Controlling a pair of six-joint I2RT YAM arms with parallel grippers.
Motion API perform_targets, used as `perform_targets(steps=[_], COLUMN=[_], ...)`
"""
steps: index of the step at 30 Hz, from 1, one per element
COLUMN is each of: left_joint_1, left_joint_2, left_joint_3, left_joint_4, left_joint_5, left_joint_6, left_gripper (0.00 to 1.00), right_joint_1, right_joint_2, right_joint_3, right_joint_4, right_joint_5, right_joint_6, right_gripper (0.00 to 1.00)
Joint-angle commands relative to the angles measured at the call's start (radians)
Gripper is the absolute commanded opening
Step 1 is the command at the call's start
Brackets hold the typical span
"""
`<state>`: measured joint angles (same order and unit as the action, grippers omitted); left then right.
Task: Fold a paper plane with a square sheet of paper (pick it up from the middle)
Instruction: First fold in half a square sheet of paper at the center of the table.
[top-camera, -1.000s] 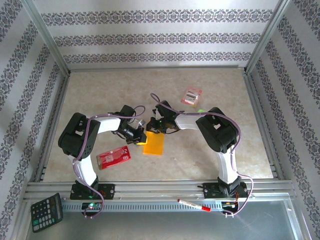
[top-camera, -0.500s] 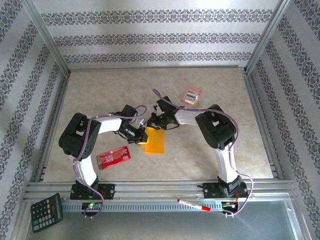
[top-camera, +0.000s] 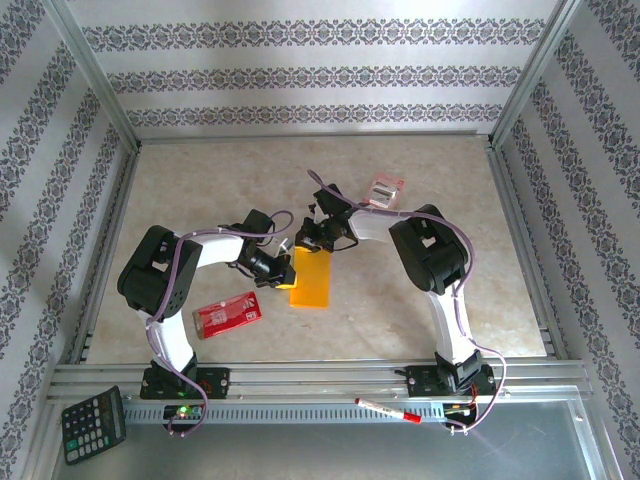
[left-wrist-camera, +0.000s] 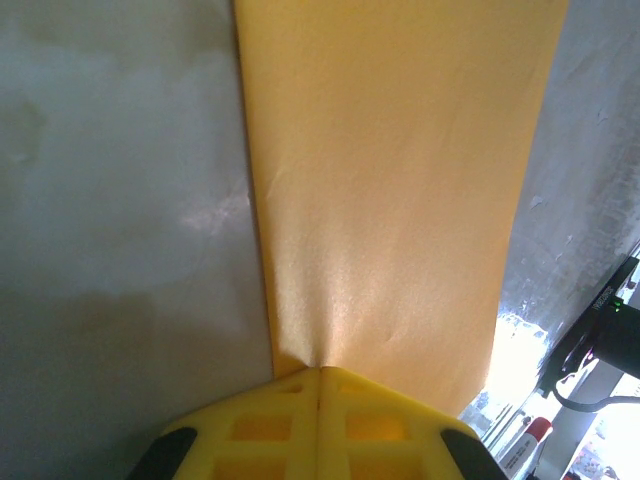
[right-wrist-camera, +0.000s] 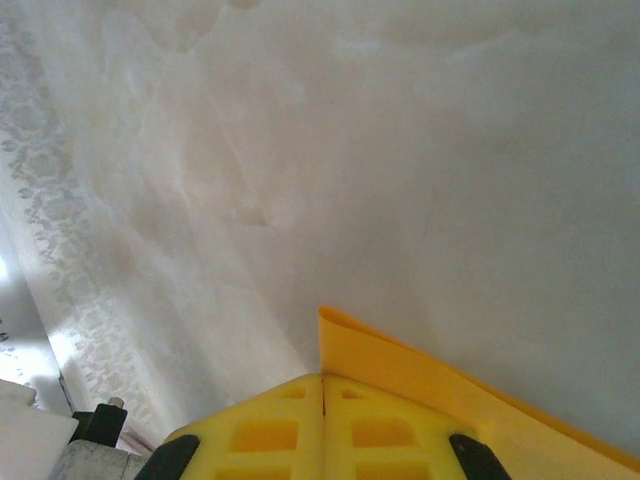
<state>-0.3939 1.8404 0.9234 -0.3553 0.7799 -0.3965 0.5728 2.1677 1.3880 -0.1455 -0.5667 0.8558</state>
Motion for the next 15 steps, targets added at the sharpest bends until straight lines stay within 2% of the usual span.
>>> perform_targets(steps=[1, 10, 15], left_joint_1=[-0.047, -0.047, -0.047], left_joint_2=[0.109, 0.108, 0.109], left_joint_3=[-0.063, -0.063, -0.058], left_joint_4=[-0.063, -0.065, -0.068], left_joint_5=[-0.236, -0.235, -0.236], left_joint_6=[-0.002, -0.001, 0.003], left_gripper=[0.00, 0.00, 0.00], right_joint_1=[-0.050, -0.070, -0.076], right_joint_2=[0.059, 0.084, 0.015], right_joint_3=[0.040, 0.115, 0.075], right_joint_4=[-0.015, -0.042, 0.009], right_joint_5=[0.174, 0.164, 0.081], right_joint_6=[-0.019, -0.014, -0.043], right_gripper=[0.00, 0.00, 0.00])
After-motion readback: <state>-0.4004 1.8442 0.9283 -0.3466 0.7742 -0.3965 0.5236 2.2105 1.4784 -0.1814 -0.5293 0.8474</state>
